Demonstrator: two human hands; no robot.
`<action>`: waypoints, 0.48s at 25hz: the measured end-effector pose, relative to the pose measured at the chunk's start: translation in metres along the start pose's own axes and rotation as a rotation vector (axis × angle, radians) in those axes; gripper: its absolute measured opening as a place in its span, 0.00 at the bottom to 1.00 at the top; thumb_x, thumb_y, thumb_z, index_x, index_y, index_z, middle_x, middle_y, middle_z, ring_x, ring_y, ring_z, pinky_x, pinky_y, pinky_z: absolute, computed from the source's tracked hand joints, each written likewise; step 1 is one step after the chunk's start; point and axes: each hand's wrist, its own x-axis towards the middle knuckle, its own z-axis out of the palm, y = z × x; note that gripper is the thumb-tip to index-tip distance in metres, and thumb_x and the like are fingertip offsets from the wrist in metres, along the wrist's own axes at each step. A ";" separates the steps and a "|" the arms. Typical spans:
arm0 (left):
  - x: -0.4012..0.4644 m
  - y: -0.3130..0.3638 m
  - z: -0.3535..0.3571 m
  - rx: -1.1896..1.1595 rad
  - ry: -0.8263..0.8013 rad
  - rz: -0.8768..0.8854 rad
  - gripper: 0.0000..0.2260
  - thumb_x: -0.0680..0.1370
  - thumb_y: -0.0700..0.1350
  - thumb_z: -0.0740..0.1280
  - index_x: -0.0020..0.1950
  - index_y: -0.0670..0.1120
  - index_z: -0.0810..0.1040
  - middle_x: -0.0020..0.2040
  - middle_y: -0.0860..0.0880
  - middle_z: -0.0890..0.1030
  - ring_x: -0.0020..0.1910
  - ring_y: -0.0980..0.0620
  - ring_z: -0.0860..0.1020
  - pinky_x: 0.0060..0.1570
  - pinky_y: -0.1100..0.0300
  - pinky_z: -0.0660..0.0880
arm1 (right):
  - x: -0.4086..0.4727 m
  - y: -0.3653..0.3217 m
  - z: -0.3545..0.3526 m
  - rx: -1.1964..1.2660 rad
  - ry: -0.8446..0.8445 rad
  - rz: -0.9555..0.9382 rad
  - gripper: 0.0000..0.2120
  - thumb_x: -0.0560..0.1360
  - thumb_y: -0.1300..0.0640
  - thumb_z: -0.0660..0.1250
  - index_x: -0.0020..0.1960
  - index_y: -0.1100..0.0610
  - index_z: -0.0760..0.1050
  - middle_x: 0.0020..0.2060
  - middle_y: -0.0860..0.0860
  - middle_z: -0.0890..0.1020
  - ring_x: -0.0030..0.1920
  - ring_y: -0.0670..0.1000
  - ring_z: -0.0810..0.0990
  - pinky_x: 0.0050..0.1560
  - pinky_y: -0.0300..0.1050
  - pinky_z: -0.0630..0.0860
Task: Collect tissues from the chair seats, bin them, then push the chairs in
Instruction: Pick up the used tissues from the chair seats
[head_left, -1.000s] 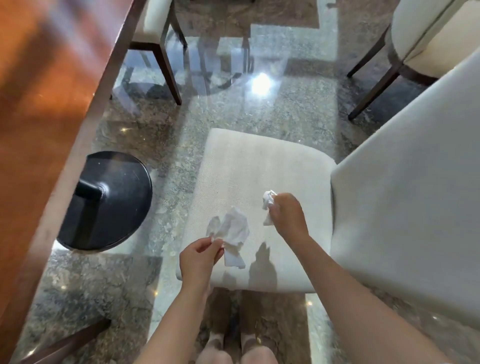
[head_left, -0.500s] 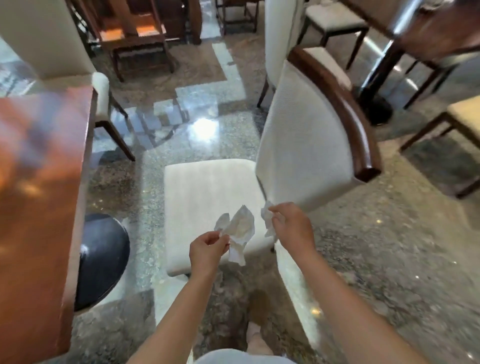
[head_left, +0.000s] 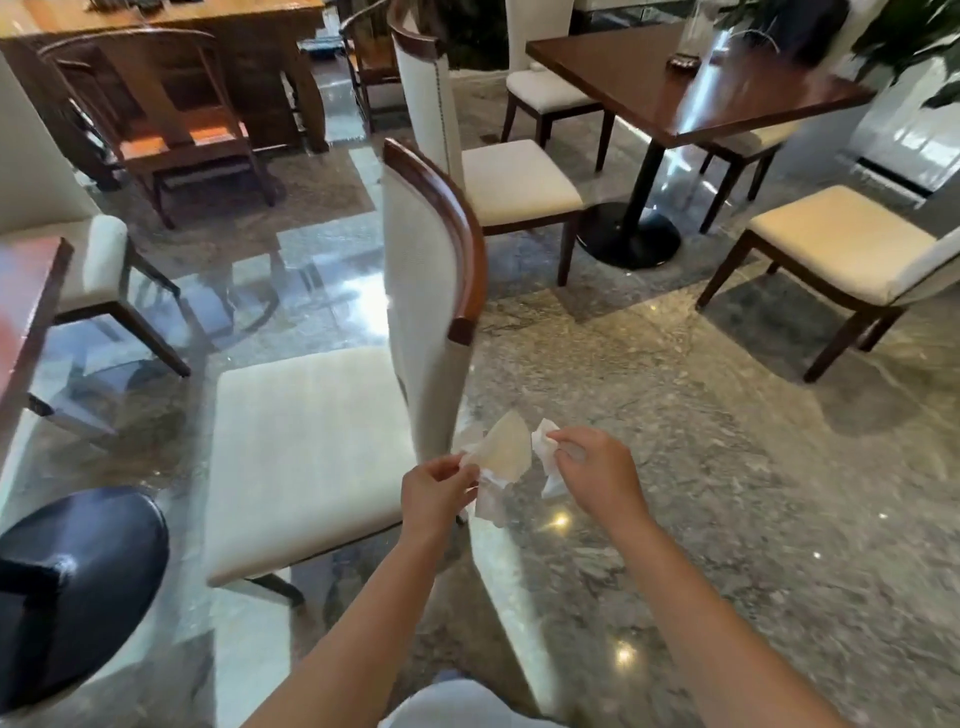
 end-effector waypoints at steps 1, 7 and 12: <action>-0.006 0.002 0.030 -0.004 -0.016 0.007 0.04 0.72 0.33 0.68 0.45 0.38 0.81 0.36 0.45 0.81 0.31 0.55 0.80 0.29 0.68 0.77 | 0.007 0.020 -0.021 0.001 -0.003 0.019 0.12 0.74 0.64 0.63 0.55 0.58 0.79 0.54 0.57 0.82 0.54 0.57 0.78 0.49 0.44 0.73; 0.021 0.016 0.138 -0.028 0.018 0.013 0.04 0.71 0.36 0.70 0.45 0.41 0.82 0.39 0.44 0.83 0.39 0.48 0.82 0.35 0.64 0.79 | 0.078 0.088 -0.088 -0.026 -0.041 0.012 0.10 0.72 0.62 0.66 0.52 0.58 0.81 0.52 0.56 0.83 0.52 0.56 0.79 0.46 0.43 0.73; 0.100 0.042 0.200 -0.092 0.074 0.011 0.07 0.71 0.36 0.70 0.49 0.38 0.81 0.42 0.43 0.83 0.41 0.49 0.82 0.39 0.62 0.81 | 0.185 0.105 -0.100 -0.076 -0.053 -0.107 0.09 0.71 0.61 0.69 0.51 0.60 0.81 0.49 0.58 0.83 0.50 0.57 0.80 0.49 0.48 0.75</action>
